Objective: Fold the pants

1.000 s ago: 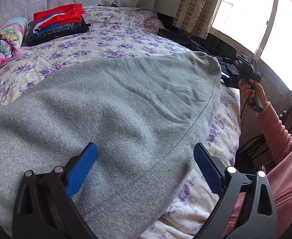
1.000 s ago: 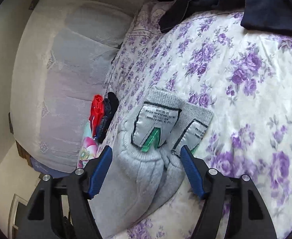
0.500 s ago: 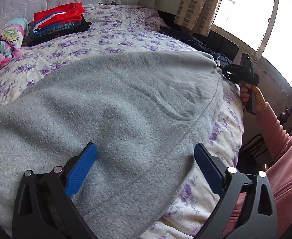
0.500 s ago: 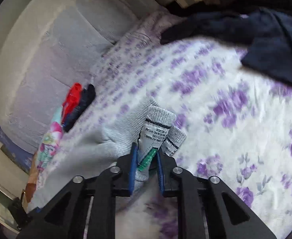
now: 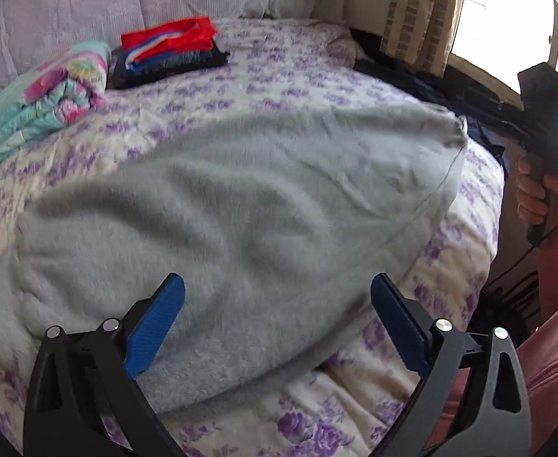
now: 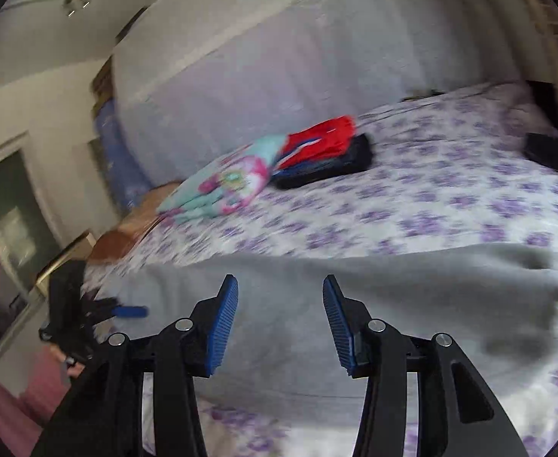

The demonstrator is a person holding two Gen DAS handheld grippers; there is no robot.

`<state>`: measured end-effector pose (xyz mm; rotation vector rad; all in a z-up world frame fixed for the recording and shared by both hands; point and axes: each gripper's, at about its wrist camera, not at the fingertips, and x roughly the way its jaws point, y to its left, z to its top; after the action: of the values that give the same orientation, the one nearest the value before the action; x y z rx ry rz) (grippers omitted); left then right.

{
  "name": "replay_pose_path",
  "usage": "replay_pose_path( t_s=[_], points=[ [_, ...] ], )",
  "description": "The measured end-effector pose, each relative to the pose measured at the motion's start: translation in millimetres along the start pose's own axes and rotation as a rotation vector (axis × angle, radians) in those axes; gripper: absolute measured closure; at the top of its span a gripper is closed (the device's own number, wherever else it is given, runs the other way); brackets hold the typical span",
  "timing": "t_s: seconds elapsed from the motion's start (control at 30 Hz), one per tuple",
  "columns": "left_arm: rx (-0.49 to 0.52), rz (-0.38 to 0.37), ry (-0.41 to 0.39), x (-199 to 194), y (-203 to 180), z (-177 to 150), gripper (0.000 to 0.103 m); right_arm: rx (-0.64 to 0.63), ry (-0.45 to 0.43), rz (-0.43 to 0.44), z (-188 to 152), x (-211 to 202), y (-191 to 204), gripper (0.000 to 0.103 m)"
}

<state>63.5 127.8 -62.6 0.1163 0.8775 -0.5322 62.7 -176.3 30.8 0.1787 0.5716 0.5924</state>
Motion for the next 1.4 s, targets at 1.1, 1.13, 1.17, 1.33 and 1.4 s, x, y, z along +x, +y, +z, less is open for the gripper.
replay_pose_path(
  t_s=[1.1, 1.13, 1.17, 1.33, 1.4],
  points=[
    [-0.035, -0.191, -0.021, 35.2, 2.4, 23.0, 0.005, -0.117, 0.694, 0.231, 79.0, 264.5, -4.0, 0.040],
    [-0.035, -0.191, -0.021, 34.9, 2.8, 23.2, 0.005, -0.123, 0.716, 0.259, 77.5, 264.9, -0.2, 0.040],
    [-0.034, -0.192, -0.020, 35.6, 3.5, 24.1, 0.005, -0.137, 0.734, 0.286, 76.7, 262.6, 5.1, 0.039],
    [-0.036, -0.206, -0.016, 38.4, 4.4, 27.0, 0.005, -0.285, 0.813, 0.419, 68.7, 245.9, 32.5, 0.038],
    [-0.035, -0.208, -0.014, 39.8, 5.1, 27.8, 0.005, -0.317, 0.854, 0.438, 63.4, 246.2, 32.8, 0.038]
  ],
)
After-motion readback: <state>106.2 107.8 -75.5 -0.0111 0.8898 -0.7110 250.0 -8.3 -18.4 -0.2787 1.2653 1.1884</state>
